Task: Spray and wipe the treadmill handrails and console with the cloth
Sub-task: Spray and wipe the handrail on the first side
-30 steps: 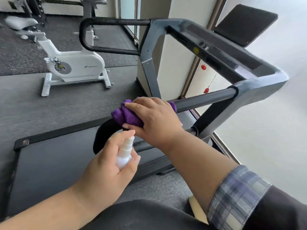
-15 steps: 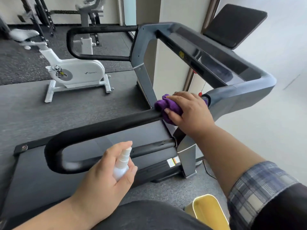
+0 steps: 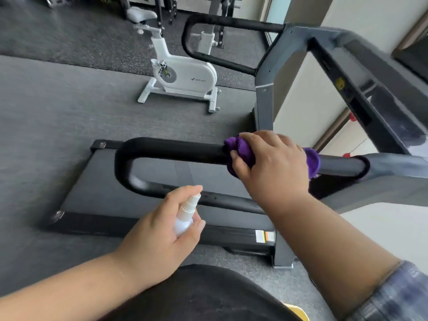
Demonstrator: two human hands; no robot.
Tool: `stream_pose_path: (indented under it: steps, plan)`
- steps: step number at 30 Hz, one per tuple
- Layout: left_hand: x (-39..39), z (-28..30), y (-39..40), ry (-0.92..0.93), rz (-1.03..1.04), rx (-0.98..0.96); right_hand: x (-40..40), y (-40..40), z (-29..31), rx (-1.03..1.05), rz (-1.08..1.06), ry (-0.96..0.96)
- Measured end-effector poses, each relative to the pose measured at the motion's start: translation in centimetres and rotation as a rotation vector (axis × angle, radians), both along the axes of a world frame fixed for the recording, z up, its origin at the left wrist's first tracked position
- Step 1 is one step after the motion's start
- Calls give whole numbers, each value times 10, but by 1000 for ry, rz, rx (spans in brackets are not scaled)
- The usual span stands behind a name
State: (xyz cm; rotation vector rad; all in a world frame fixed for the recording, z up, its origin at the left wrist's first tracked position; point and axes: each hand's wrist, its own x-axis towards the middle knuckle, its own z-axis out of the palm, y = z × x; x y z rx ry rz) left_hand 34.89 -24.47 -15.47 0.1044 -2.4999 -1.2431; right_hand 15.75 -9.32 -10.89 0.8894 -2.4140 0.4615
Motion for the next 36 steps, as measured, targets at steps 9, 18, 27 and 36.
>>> stream_pose_path:
  steps: [9, 18, 27, 36]
  plan:
    - [26, -1, -54, 67, 153, 20, 37, -103, 2, 223, 137, 42]
    - [44, -11, -126, 244, 136, 81, 70, -175, 8, 503, 168, 105]
    - [45, -4, -180, 285, -29, 79, 114, -265, -31, 1186, 355, 173]
    - [48, -13, -225, 241, -140, 116, 124, -287, -56, 1178, 263, -51]
